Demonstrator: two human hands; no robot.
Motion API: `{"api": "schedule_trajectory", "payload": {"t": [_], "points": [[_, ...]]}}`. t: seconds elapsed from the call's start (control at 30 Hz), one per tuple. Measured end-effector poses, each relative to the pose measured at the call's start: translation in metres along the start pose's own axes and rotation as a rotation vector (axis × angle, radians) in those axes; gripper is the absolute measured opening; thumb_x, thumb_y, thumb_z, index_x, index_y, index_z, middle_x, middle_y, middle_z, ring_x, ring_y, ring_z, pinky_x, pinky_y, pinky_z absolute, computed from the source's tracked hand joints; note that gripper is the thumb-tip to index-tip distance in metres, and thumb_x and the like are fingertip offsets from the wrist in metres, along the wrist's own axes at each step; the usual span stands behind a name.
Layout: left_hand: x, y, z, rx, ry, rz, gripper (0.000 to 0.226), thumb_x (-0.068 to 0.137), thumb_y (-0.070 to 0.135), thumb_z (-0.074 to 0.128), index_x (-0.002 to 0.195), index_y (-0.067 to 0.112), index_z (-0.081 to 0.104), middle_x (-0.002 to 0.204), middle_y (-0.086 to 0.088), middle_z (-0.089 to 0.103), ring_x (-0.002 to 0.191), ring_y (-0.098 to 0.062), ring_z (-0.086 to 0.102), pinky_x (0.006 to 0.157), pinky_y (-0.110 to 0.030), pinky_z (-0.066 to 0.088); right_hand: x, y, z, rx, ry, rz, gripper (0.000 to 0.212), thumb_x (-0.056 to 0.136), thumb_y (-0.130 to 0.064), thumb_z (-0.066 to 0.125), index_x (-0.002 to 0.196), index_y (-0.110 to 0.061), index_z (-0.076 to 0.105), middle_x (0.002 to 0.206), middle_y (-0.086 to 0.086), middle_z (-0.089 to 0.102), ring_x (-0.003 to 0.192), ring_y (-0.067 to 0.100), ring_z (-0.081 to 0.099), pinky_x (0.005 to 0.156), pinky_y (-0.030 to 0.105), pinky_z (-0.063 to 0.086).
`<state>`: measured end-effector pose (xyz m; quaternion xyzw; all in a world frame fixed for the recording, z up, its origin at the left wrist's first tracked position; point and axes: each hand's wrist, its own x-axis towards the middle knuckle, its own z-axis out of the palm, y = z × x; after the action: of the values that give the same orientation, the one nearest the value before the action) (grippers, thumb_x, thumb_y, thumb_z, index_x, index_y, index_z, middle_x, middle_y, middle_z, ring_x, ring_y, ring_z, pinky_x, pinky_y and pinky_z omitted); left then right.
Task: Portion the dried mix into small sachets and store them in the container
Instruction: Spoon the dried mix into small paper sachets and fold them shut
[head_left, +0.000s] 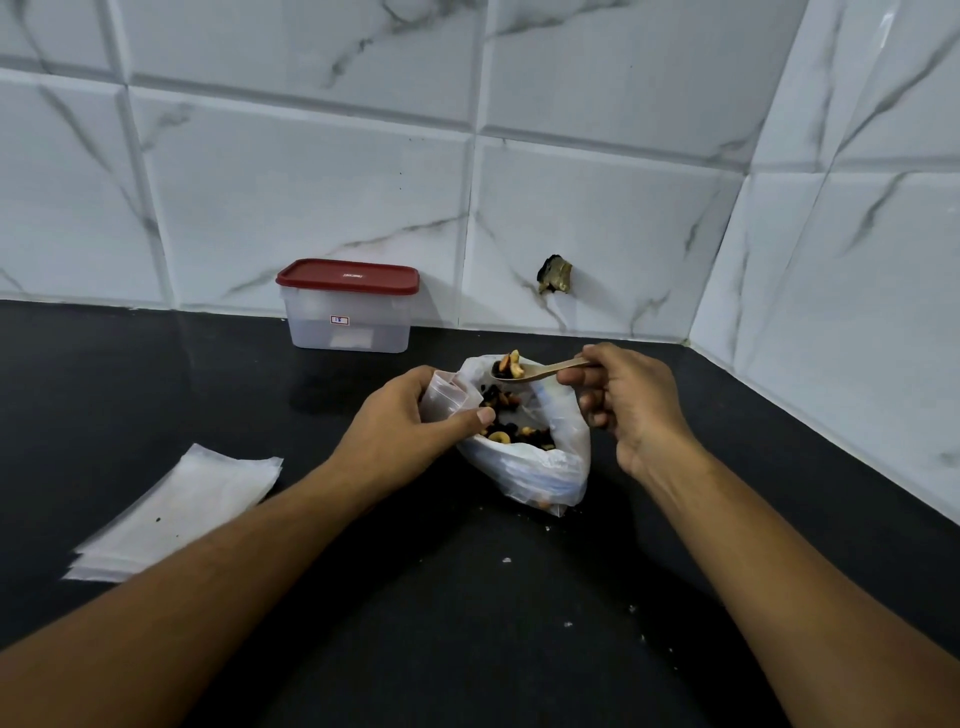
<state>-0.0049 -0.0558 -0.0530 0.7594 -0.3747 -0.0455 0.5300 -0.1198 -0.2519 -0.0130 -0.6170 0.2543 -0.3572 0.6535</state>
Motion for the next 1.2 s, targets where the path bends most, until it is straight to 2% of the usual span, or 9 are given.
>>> {"api": "schedule_trajectory", "payload": {"t": [0.3, 0.43, 0.53, 0.7, 0.97, 1.1, 1.2], "points": [[0.001, 0.000, -0.001, 0.019, -0.019, 0.010, 0.039, 0.083, 0.052, 0.079, 0.115, 0.033, 0.066, 0.105, 0.010, 0.073, 0.096, -0.006, 0.069, 0.084, -0.032, 0.059, -0.020, -0.003, 0.017, -0.065, -0.170, -0.115, 0.012, 0.098, -0.014, 0.063, 0.090, -0.007, 0.069, 0.074, 0.013, 0.075, 0.045, 0.014, 0.046, 0.042, 0.021, 0.032], [0.001, 0.000, 0.000, -0.006, -0.006, 0.015, 0.034, 0.083, 0.046, 0.082, 0.110, 0.032, 0.067, 0.098, 0.008, 0.075, 0.087, -0.006, 0.071, 0.077, -0.029, 0.058, -0.030, 0.001, 0.023, -0.194, -0.399, -0.236, 0.005, 0.099, -0.011, 0.067, 0.095, -0.010, 0.070, 0.083, 0.017, 0.077, 0.047, 0.011, 0.051, 0.044, 0.014, 0.039], [0.002, -0.002, -0.001, -0.034, -0.024, 0.005, 0.037, 0.082, 0.045, 0.083, 0.112, 0.032, 0.066, 0.101, 0.006, 0.075, 0.090, -0.007, 0.071, 0.084, -0.034, 0.061, -0.031, 0.002, 0.023, -0.215, -0.485, -0.275, 0.010, 0.095, -0.004, 0.070, 0.098, -0.013, 0.073, 0.087, 0.018, 0.077, 0.050, 0.013, 0.052, 0.044, 0.016, 0.039], [0.002, -0.002, -0.001, -0.105, -0.049, -0.013, 0.039, 0.082, 0.039, 0.085, 0.115, 0.030, 0.066, 0.105, 0.007, 0.076, 0.095, -0.008, 0.073, 0.089, -0.037, 0.061, -0.027, -0.002, 0.018, -0.162, -0.444, -0.262, 0.010, 0.095, -0.006, 0.070, 0.103, -0.010, 0.073, 0.093, 0.018, 0.077, 0.052, 0.014, 0.053, 0.045, 0.023, 0.037], [0.003, -0.001, -0.003, -0.172, -0.065, -0.094, 0.045, 0.083, 0.037, 0.083, 0.122, 0.026, 0.065, 0.113, 0.005, 0.074, 0.104, -0.012, 0.071, 0.092, -0.036, 0.060, -0.022, 0.000, 0.017, -0.043, -0.310, -0.176, 0.016, 0.097, -0.014, 0.070, 0.108, -0.003, 0.070, 0.084, 0.008, 0.076, 0.049, 0.013, 0.053, 0.043, 0.020, 0.038], [0.003, -0.001, -0.005, -0.199, -0.064, -0.114, 0.046, 0.083, 0.036, 0.084, 0.124, 0.026, 0.065, 0.117, 0.004, 0.074, 0.108, -0.013, 0.070, 0.095, -0.039, 0.059, -0.018, -0.001, 0.016, 0.001, -0.242, -0.140, 0.004, 0.096, -0.014, 0.070, 0.096, -0.010, 0.071, 0.081, 0.009, 0.075, 0.048, 0.013, 0.052, 0.044, 0.023, 0.037], [0.004, -0.001, -0.005, -0.232, -0.050, -0.129, 0.043, 0.084, 0.032, 0.083, 0.123, 0.028, 0.065, 0.118, 0.005, 0.072, 0.109, -0.014, 0.070, 0.093, -0.037, 0.061, -0.013, -0.004, 0.010, 0.039, -0.145, -0.124, 0.008, 0.097, -0.013, 0.067, 0.090, -0.012, 0.068, 0.079, 0.010, 0.073, 0.050, 0.015, 0.052, 0.046, 0.025, 0.037]]}}
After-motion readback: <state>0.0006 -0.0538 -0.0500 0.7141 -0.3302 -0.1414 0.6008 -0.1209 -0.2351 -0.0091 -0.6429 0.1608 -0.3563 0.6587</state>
